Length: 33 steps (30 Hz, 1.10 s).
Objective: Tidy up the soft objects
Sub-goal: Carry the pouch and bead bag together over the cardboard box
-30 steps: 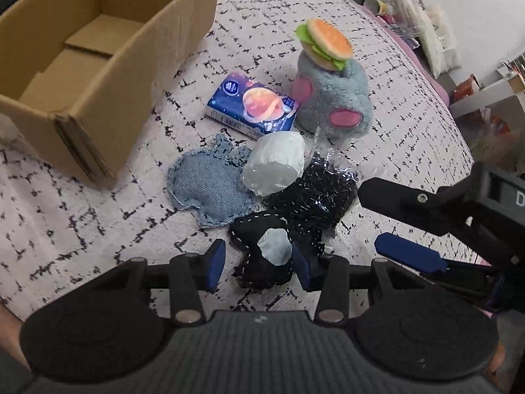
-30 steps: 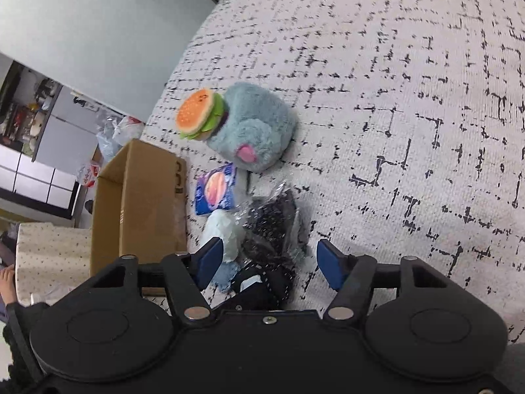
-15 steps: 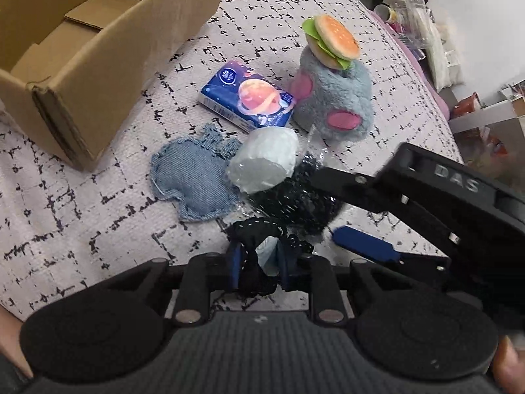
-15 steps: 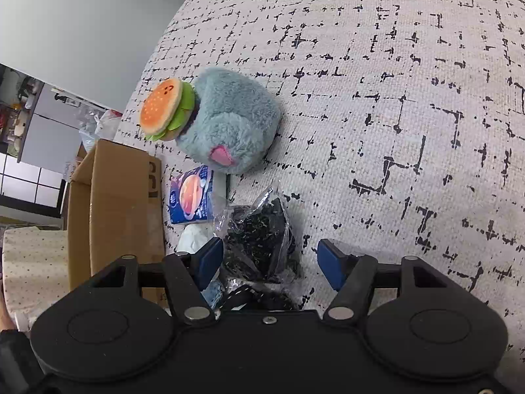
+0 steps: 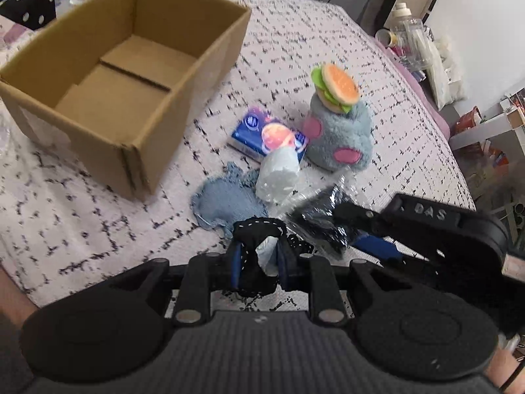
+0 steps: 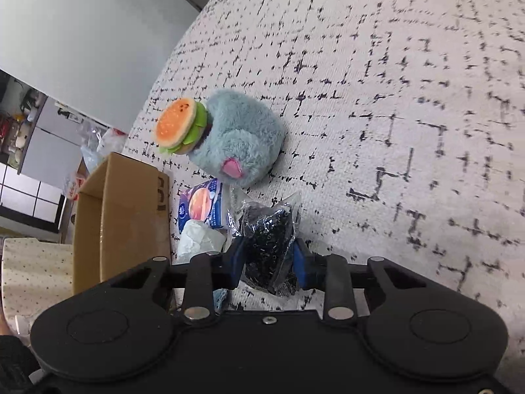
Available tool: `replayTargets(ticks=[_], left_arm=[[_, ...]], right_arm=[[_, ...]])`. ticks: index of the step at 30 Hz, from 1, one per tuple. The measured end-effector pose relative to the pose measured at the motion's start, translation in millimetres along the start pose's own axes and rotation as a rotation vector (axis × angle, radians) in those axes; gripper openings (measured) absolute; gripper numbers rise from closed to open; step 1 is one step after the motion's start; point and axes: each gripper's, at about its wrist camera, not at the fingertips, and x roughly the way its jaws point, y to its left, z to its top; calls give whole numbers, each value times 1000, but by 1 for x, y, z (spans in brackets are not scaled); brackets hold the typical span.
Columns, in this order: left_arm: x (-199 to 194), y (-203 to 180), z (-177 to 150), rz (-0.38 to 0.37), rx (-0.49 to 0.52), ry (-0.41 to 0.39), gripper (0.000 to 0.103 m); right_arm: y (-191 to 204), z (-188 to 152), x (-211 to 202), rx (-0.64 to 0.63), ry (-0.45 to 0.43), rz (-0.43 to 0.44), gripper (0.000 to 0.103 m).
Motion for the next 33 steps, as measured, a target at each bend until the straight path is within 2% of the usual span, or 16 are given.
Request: replayTargets(ticks=[13,17,24,33], left_arm=[[-57,-1,-2,-30,29,-120,21],[-74,1,-3,-30,47,-153,21],[-97,3,-3,-36,84,-201,21],[-121,4,3,-54,116,-251,21]], right_arm=[[8,-20,-50,-34,-167,5,31],[15,-24,-60,-48,-175,29,31],[33,-33,-84,-95,-215,21,31],[48,-40,-107,-86,-264,44,31]])
